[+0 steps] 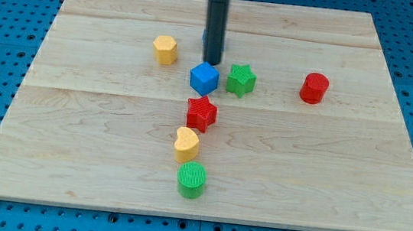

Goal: Push the green star into the red circle

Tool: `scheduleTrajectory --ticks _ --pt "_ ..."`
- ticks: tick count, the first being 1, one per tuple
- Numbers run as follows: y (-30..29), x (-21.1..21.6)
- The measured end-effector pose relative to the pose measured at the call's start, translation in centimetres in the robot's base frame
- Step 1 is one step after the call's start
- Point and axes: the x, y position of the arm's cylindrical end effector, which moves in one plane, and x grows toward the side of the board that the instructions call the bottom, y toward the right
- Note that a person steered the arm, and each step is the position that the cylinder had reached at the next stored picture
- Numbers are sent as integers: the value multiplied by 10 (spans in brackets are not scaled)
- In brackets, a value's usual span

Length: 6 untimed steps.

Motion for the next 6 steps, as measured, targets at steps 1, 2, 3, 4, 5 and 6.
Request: scheduleTrajectory --ticks 1,2,3,4,5,6 --pt "37 44" --pt "92 44" --pt "136 44" --pt "53 42" --pt "-35 52" --pt "-45 89"
